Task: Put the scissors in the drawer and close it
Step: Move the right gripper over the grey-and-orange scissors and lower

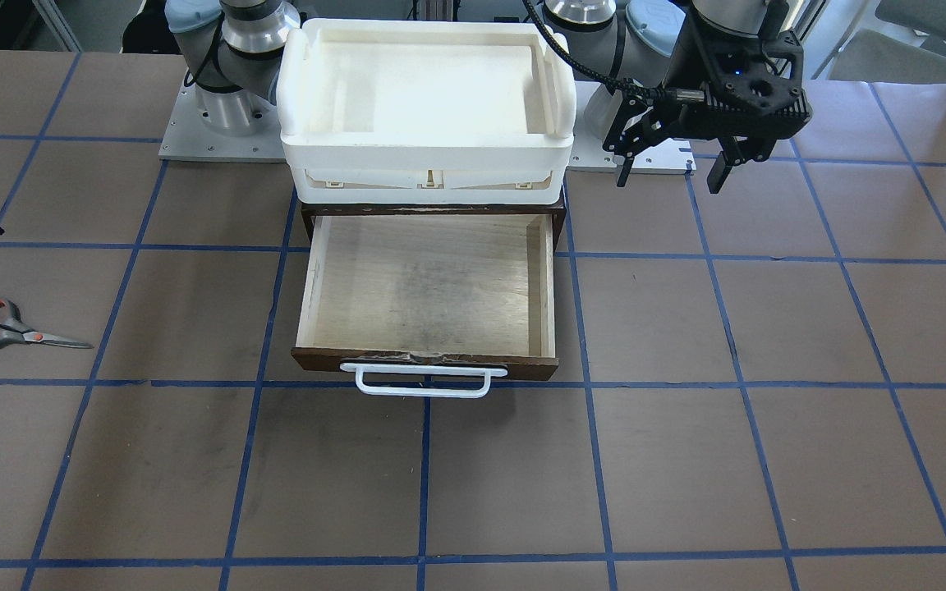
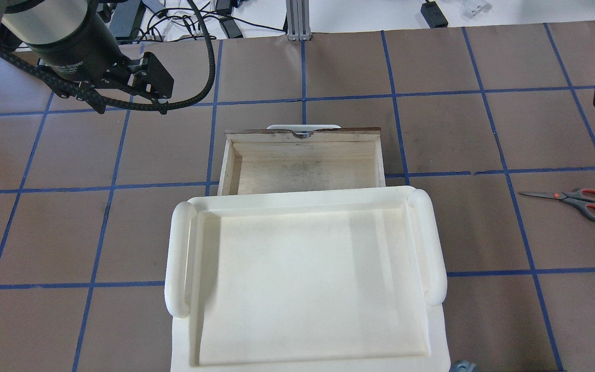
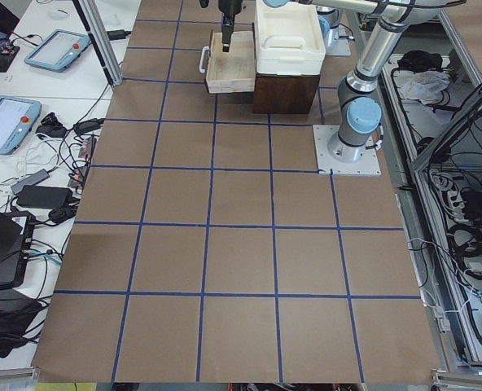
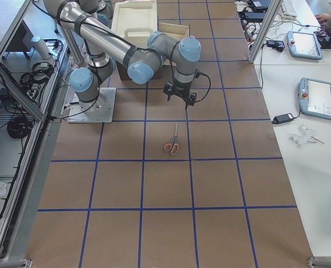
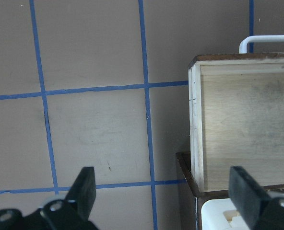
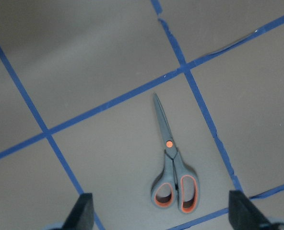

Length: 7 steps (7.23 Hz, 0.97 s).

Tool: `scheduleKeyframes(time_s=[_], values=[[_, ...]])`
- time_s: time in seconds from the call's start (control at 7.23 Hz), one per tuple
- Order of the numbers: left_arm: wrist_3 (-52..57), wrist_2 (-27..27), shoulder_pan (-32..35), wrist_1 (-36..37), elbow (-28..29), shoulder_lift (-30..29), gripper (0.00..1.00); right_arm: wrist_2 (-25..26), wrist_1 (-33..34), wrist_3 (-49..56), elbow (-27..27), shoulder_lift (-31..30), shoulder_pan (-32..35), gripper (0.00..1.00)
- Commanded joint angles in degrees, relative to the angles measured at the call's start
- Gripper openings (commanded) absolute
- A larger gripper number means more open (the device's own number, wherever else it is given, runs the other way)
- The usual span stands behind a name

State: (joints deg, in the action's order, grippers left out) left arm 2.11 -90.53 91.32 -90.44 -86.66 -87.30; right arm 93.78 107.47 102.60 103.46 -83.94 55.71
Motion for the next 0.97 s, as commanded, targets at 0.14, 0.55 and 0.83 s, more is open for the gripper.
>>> scheduleKeyframes(time_s=[0.14, 0.55, 0.83], values=[[0.0, 0.0, 0.0, 0.09, 0.0, 0.03, 1.0, -1.05, 12.27, 18.13, 3.24, 9.38, -4.12, 1.0], [0.0, 0.0, 0.0, 0.09, 0.0, 0.03, 1.0, -4.13, 23.87, 25.97, 9.01, 11.96, -4.38, 1.0], [-0.09, 0.0, 0.0, 0.09, 0.0, 0.03, 1.0, -3.87, 27.18, 25.81, 11.94, 12.05, -4.82, 1.0]])
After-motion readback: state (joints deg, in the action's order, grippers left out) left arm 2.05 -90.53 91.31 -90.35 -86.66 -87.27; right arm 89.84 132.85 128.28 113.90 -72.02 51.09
